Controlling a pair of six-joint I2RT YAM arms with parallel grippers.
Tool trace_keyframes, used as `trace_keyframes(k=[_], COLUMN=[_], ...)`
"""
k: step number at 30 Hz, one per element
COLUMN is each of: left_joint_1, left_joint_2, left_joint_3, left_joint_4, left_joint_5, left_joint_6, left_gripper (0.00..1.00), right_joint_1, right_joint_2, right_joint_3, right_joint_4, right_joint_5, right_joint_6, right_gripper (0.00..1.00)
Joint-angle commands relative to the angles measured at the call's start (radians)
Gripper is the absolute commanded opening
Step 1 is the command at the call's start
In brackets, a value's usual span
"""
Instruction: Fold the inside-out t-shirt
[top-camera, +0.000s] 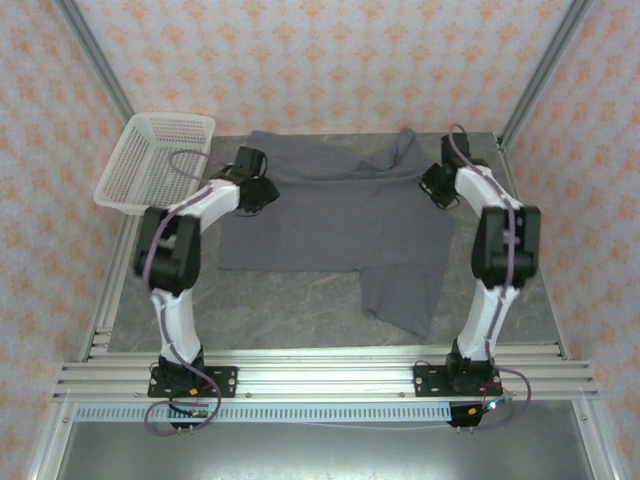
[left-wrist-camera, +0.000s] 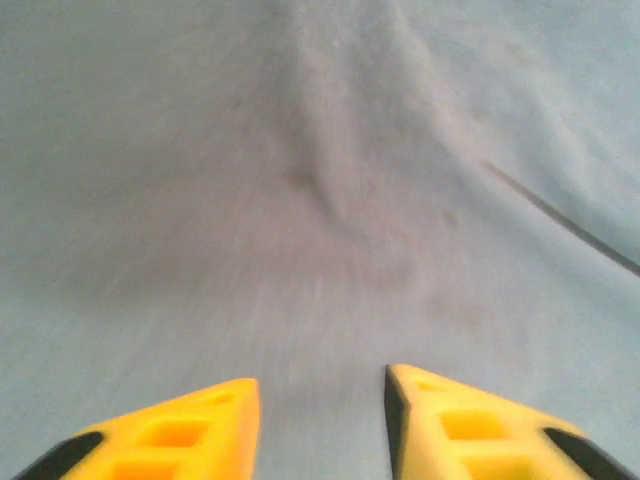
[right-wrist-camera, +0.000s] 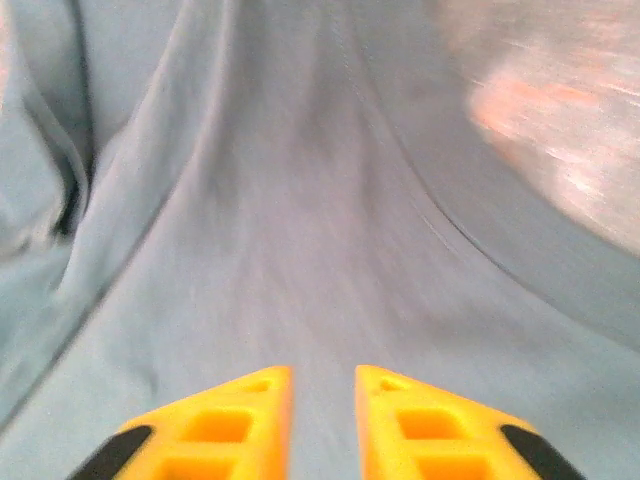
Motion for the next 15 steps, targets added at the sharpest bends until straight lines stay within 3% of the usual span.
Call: trace_keyframes(k=[1, 4, 6, 10, 13, 15], left_joint_1=[0.020, 0.046, 0.063, 0.094, 0.119, 0.120], left_joint_2=[-0.275, -0.427, -0.476, -0.477, -0.440, -0.412], left_joint_3=[-0.157, -0.297, -0.360, -0.432, -0.458, -0.467], left_joint_4=[0.059, 0.016, -0.026, -0.091, -0.090, -0.078], left_joint_5=[-0.001, -0.006, 0.002, -0.021, -0.003, 0.001], left_joint_6=[0.038, 0.056, 0.077, 0.048, 0.035, 0.036], left_gripper=[0.59, 0.74, 0.78, 0.80, 0.86, 0.90], right_joint_1=[-0.052, -0.085, -0.085, -0.039, -0.035, -0.037], right_joint_2=[-0.275, -0.408, -0.432, -0.411, -0.419, -0.424], right_joint_3=[-0.223, -0.364, -0.401, -0.510, -0.574, -0.596], right_joint_4=[0.019, 0.012, -0.008, -0.007, -0.030, -0.035], right_joint_5=[0.110, 0.117, 0.081, -0.002, 0.095, 0.128], right_joint_6=[0.009, -0.009, -0.031, 0.078, 0.113, 0.107], right_gripper=[0.30, 0.33, 0.34, 0.37, 0.53, 0.58])
